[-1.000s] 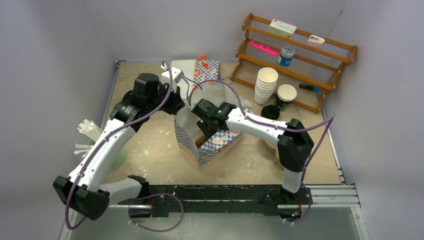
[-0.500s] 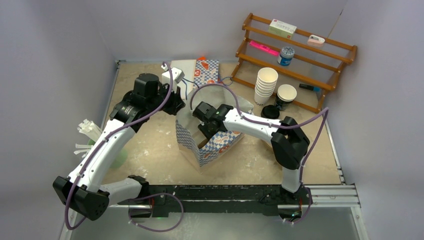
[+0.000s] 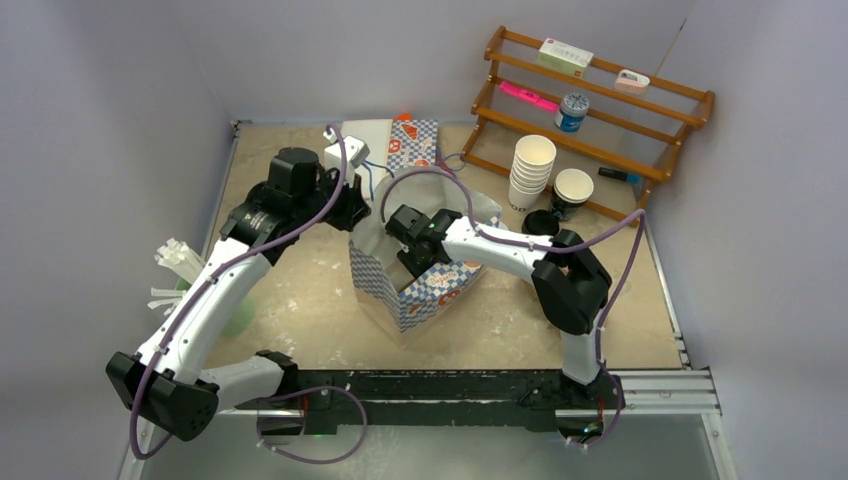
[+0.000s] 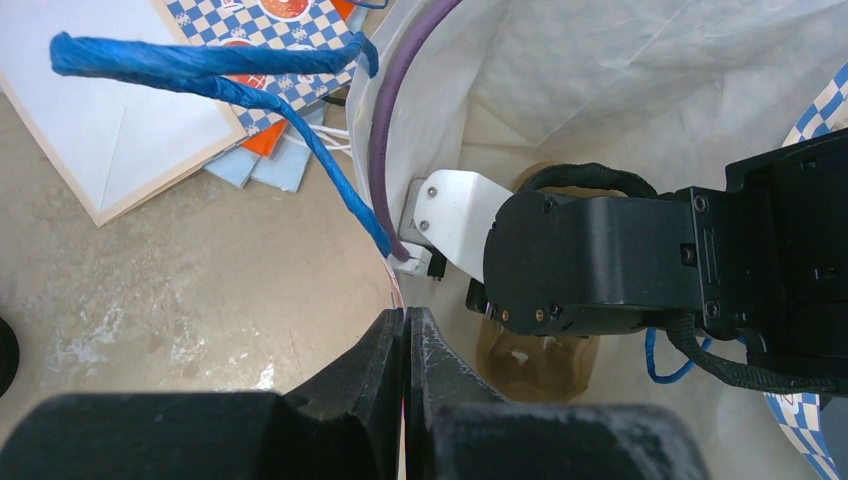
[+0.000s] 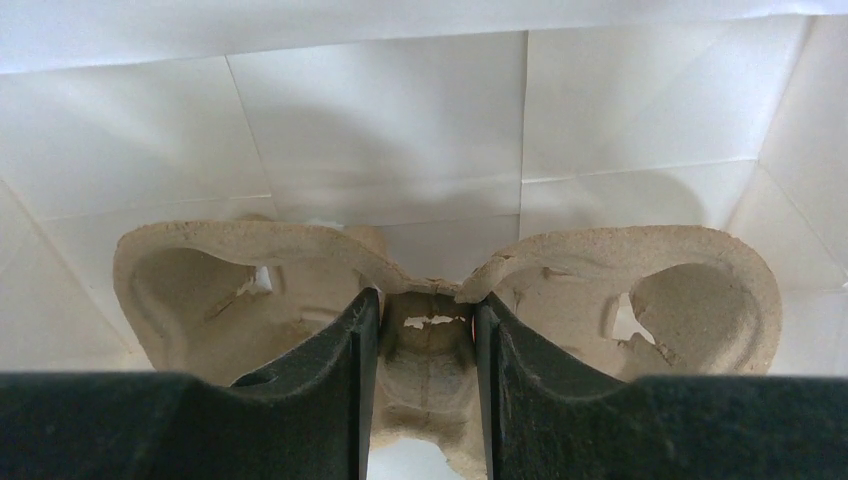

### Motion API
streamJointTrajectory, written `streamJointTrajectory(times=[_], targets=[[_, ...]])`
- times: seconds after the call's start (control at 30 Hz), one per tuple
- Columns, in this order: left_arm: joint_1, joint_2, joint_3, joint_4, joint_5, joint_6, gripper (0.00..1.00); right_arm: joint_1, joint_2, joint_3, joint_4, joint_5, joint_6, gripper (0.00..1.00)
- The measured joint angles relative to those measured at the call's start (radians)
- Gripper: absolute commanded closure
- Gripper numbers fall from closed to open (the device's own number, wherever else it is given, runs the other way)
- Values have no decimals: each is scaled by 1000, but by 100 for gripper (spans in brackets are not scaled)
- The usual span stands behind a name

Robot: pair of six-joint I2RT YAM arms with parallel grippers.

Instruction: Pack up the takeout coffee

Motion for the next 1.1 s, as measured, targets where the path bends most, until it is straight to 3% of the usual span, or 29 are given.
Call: streamJointTrajectory(times=[0.57, 0.63, 0.73, 0.77, 0.9, 1.1], targets=[[0, -3, -19, 6, -1, 1, 100, -5, 46, -17, 41, -2, -12, 73], [0, -3, -21, 8, -3, 1, 100, -5, 46, -17, 41, -2, -12, 62], [0, -5, -22, 8, -6, 1, 100, -5, 46, -12, 35, -2, -12, 26], [0, -5, -22, 8, -7, 1, 100, -5, 46, -11, 34, -2, -8, 20], [0, -7, -22, 8, -6, 1, 100, -3, 39, -5, 1, -2, -6, 3], [0, -18, -22, 12, -6, 1, 100, -4, -30, 113, -77, 16, 8, 2]])
